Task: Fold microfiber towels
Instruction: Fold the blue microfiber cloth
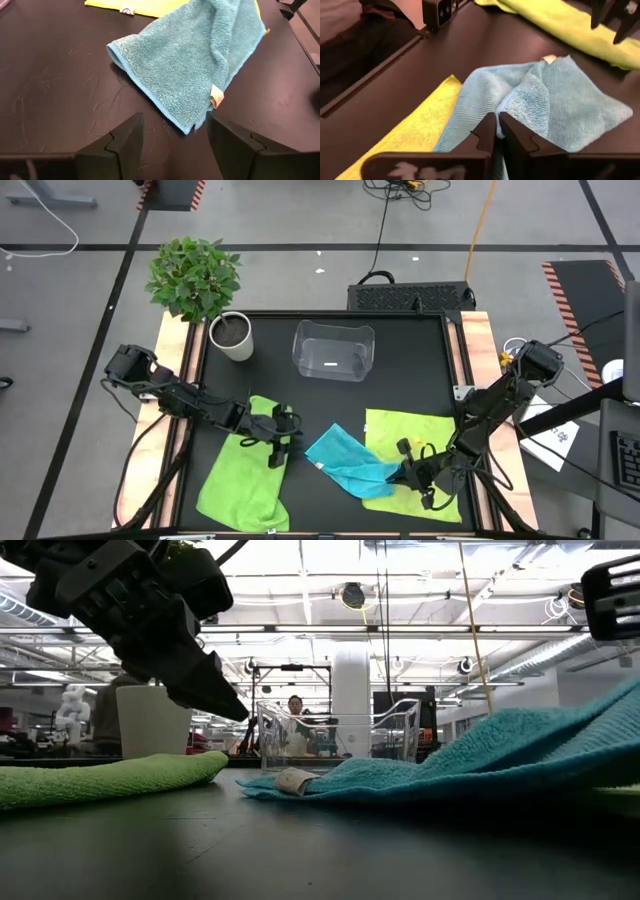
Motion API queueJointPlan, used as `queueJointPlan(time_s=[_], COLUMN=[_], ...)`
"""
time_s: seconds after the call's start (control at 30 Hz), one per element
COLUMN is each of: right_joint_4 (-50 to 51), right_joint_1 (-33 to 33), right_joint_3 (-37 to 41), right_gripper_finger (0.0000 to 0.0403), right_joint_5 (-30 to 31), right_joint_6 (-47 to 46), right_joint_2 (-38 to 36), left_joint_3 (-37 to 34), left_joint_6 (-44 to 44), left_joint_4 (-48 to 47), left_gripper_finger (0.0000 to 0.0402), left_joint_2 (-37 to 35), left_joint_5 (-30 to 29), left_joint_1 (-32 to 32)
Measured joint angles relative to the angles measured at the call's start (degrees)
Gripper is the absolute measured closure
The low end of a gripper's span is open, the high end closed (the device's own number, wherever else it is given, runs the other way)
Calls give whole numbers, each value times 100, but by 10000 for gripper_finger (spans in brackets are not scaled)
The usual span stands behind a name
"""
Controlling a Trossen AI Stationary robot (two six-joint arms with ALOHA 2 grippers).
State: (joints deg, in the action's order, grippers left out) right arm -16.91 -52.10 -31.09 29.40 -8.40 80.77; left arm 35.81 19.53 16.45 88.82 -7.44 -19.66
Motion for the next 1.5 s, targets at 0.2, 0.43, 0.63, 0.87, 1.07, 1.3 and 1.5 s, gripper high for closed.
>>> queueJointPlan(time_s=[0.2,0.43,0.63,0.87,1.07,1.3,1.5], right_joint_4=[-236,-304,-270,-6,9,9,-383], right_joint_1=[31,76,81,81,90,111,114], right_joint_3=[181,187,190,190,190,190,175], right_gripper_finger=[349,298,291,316,360,399,402], right_joint_5=[-453,-562,-561,-561,-558,-254,-87], right_joint_6=[-304,-601,-604,-807,-708,-404,269], right_joint_2=[4,2,2,2,2,-5,-263], left_joint_3=[-1,-1,0,0,0,0,0], left_joint_6=[-42,-85,-42,-37,-37,-51,-105], left_joint_4=[-29,-33,-35,-37,-37,-42,-40], left_gripper_finger=[188,188,188,188,188,188,188], left_joint_2=[0,0,0,0,0,0,0], left_joint_5=[-2,-4,-4,-4,-4,-2,-4], left_joint_1=[0,0,0,2,2,2,2])
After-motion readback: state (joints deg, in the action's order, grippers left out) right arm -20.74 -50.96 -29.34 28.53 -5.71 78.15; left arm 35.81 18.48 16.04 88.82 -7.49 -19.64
